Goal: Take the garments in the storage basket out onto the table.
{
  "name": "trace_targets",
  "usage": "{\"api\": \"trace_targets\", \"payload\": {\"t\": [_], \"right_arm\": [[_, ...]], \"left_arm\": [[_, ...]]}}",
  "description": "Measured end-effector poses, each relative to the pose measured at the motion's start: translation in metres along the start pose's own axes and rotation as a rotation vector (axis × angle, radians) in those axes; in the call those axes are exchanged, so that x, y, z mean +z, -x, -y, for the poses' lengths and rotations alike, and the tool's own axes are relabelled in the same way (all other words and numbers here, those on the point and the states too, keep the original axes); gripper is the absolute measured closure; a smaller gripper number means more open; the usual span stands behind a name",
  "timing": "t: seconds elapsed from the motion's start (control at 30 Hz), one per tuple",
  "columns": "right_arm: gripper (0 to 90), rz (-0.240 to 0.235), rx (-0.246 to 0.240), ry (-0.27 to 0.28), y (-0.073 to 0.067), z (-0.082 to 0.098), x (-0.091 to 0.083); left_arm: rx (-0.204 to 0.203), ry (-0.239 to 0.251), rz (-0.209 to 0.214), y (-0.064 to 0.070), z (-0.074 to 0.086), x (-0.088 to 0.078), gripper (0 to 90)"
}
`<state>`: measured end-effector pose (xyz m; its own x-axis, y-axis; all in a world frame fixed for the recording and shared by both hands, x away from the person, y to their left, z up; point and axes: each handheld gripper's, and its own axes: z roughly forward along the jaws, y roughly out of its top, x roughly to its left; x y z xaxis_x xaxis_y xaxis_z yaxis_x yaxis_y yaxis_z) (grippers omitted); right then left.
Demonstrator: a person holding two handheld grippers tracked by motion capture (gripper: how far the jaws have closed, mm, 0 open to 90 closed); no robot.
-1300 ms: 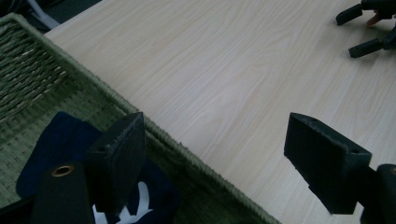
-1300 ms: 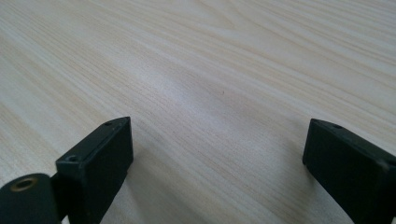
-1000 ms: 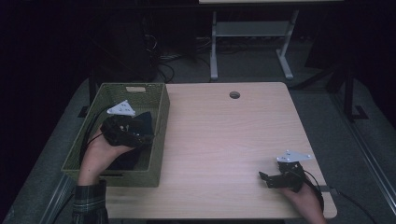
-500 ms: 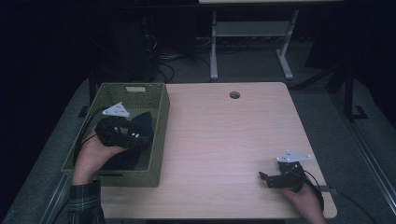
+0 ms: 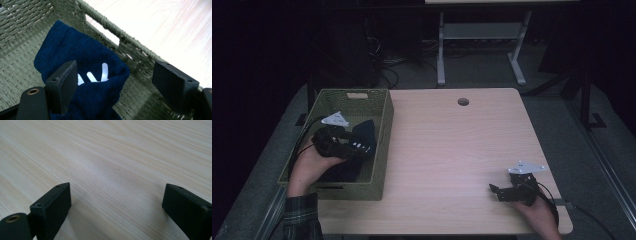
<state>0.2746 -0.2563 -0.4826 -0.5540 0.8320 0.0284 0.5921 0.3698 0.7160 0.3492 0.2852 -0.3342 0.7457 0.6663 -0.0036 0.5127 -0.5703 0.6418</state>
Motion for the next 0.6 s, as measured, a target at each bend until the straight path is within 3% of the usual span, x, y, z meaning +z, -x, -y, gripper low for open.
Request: {"api": "trace_targets", "payload": {"t": [0.17, 0.53, 0.6], "right_arm": [[8.1, 0.0, 0.0, 0.0, 0.0, 0.0, 0.0], [8.1, 0.0, 0.0, 0.0, 0.0, 0.0, 0.0], [8.2, 0.0, 0.0, 0.0, 0.0, 0.0, 0.0]], "left_arm": [[0.013, -0.038, -0.006, -0.004, 0.003, 0.006, 20.5], [0.004, -0.077, 0.022, -0.004, 0.005, 0.023, 17.7], [0.021, -0.095, 0.022, -0.004, 0.005, 0.026, 17.5]]}}
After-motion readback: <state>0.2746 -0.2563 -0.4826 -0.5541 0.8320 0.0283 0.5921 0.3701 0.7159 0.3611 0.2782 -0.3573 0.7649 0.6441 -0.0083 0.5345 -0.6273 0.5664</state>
